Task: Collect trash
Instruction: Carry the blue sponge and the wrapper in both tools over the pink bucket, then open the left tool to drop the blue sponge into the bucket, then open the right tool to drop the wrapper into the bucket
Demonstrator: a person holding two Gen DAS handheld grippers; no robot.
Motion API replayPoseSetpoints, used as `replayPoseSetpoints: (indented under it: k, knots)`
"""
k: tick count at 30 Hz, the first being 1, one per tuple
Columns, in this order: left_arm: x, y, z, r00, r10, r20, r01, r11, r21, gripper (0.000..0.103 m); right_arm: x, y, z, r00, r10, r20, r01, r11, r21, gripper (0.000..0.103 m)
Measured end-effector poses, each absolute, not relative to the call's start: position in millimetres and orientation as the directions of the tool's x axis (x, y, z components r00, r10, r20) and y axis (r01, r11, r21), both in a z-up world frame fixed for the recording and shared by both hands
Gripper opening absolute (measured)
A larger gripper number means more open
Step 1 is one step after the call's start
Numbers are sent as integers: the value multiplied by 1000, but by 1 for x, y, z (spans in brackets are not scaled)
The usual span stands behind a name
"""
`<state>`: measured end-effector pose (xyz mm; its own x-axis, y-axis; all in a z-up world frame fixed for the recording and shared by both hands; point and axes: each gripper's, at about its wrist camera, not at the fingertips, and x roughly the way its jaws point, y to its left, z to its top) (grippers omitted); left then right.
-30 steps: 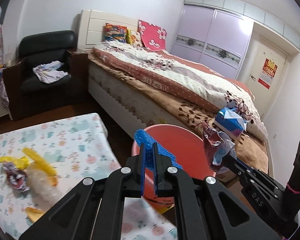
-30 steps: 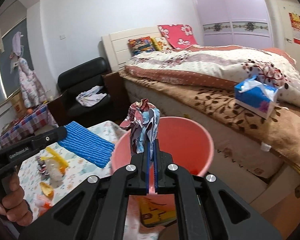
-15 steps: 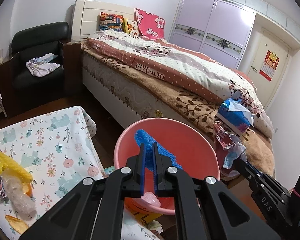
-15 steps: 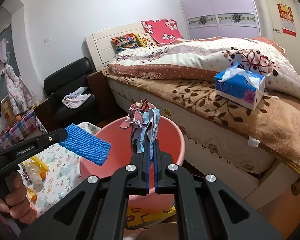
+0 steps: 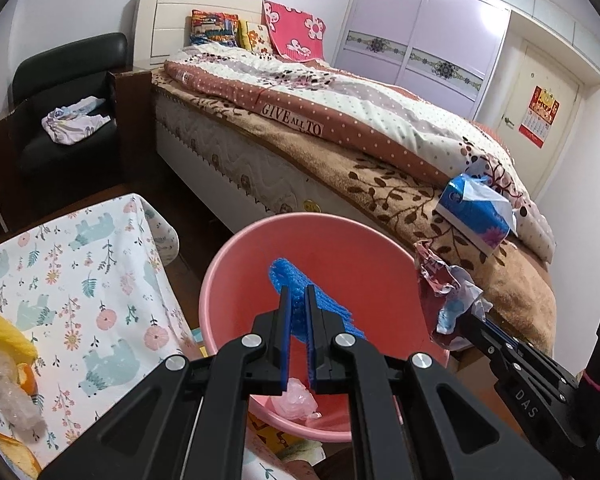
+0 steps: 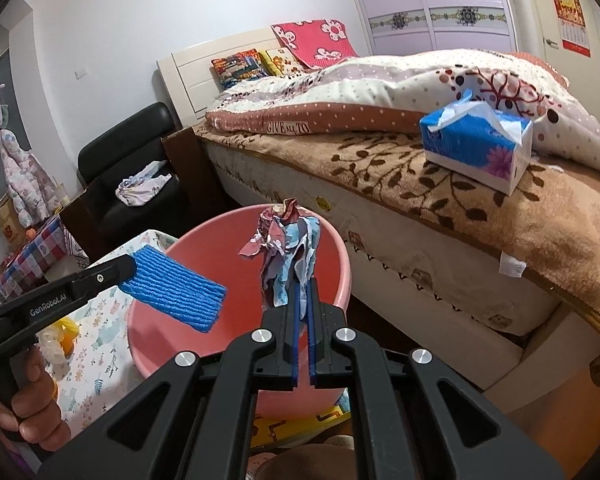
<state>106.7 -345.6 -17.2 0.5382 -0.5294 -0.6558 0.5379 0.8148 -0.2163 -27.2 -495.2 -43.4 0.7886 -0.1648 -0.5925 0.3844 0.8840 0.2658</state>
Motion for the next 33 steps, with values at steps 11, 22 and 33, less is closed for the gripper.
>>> replayPoseSetpoints:
  k: [11, 22, 33]
  knots:
    - [105, -337, -18, 516, -552, -654, 523, 809, -270, 43, -21, -494, -50, 788, -134, -601, 368, 884, 286, 4]
    - [93, -317, -4, 542, -548, -637, 515, 816, -264, 50, -19, -492, -49, 792, -105, -601, 356, 880, 315, 4]
    - [80, -281, 14, 590, -535, -605, 484, 834, -265, 51, -26, -481, -37, 817, -74, -572, 322, 882, 345, 38]
